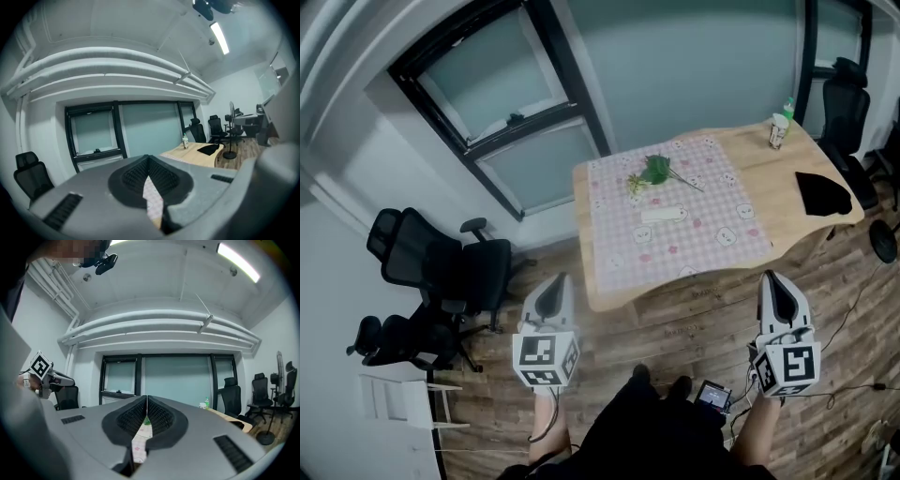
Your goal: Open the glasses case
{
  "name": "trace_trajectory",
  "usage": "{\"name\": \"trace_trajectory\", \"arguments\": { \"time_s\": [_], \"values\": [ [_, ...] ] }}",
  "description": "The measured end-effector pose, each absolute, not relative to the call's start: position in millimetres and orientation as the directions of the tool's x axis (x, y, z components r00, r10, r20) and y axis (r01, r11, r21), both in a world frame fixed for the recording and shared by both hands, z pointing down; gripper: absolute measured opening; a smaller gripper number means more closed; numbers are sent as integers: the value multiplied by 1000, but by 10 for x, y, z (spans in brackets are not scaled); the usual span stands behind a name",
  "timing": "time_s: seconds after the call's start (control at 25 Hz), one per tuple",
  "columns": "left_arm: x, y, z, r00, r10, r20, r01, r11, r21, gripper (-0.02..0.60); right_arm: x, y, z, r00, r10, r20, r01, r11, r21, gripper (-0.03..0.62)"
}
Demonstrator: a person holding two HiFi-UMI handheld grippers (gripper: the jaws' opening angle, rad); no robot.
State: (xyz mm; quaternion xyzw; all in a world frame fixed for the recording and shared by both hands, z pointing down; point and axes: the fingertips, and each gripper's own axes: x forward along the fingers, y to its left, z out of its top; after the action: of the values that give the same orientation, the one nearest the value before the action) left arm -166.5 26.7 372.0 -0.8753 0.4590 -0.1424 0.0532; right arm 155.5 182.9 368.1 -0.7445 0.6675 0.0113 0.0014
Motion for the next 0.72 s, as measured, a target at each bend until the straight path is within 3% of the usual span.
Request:
{"name": "trace_trajectory", "arguments": {
  "time_s": [0.36, 0.72],
  "values": [
    [-1499, -284, 3940, 525, -822, 220, -800, -565, -203, -2, 1707, 1217, 3810, 81, -997, 14, -997, -80, 20, 18],
    [-1098, -1626, 3909, 562, -809, 173, -787, -588, -190, -2, 1813, -276, 3449, 38, -999, -25, -993, -41, 110, 18]
  ]
}}
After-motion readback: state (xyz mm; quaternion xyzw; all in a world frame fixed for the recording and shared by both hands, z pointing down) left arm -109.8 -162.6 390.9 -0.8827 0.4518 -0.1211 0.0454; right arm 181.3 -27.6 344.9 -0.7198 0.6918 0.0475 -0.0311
